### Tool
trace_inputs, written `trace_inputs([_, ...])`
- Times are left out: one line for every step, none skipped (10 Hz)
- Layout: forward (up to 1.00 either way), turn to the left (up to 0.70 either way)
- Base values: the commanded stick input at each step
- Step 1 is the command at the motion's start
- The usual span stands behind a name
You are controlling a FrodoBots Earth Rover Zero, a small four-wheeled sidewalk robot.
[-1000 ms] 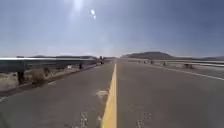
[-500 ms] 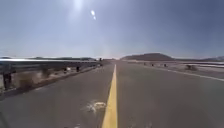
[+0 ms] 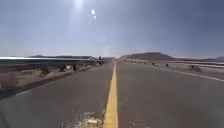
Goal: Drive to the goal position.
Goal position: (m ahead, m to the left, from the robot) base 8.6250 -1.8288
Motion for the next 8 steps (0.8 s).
trace_inputs([0.85, 0.0])
trace_inputs([0.85, 0.0])
trace_inputs([0.85, 0.0])
trace_inputs([0.85, 0.0])
trace_inputs([0.85, 0.0])
trace_inputs([0.85, 0.0])
trace_inputs([0.85, 0.0])
trace_inputs([0.85, 0.0])
